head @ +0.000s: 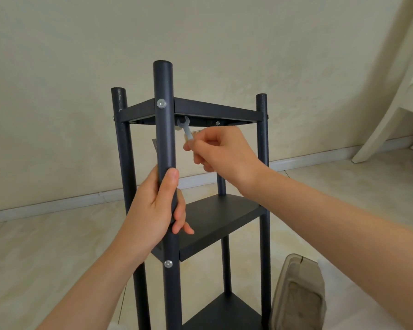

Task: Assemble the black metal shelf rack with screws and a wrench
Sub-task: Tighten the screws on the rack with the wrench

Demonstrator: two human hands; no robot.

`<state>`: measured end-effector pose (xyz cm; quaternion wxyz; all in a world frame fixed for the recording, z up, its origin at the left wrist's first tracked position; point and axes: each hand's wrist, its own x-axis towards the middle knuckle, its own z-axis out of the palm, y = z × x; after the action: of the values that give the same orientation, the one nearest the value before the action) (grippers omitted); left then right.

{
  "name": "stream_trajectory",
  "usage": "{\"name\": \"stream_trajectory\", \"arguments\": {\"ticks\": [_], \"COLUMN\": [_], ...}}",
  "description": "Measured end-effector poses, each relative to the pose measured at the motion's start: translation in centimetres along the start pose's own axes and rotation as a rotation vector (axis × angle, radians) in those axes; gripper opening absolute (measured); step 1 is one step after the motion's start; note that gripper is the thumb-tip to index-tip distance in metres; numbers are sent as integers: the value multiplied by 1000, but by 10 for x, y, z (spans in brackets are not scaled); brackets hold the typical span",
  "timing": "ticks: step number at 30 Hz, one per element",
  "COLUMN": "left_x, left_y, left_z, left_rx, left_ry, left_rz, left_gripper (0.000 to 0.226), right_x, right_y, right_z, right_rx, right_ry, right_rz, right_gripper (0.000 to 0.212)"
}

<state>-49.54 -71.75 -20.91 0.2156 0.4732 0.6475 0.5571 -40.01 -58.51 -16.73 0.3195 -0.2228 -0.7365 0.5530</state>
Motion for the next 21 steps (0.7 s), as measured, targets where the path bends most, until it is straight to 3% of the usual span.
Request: {"name": "stream_trajectory", "arguments": {"ticks": [5,12,18,21], "left_x": [-2,-2,-3,-3], "left_y": [-1,2,4,5], "left_z": [-2,-1,2,2], "left_rx": [-4,23,35,40], "left_ry": [-21,-28,-30,-30], "left_rz": [4,-22,-33,-35], "left_gripper": [24,35,42,47], "right_x": [-2,-6,-3,-3], "right_y": [-3,-4,-4,-6], "right_z": [4,10,8,7], "right_rx": [47,-13,-27,-22], "right_ry": [-17,-2,19,21], "right_rz": [-76,-185,-129,-145], "right_gripper": [20,17,16,26]}}
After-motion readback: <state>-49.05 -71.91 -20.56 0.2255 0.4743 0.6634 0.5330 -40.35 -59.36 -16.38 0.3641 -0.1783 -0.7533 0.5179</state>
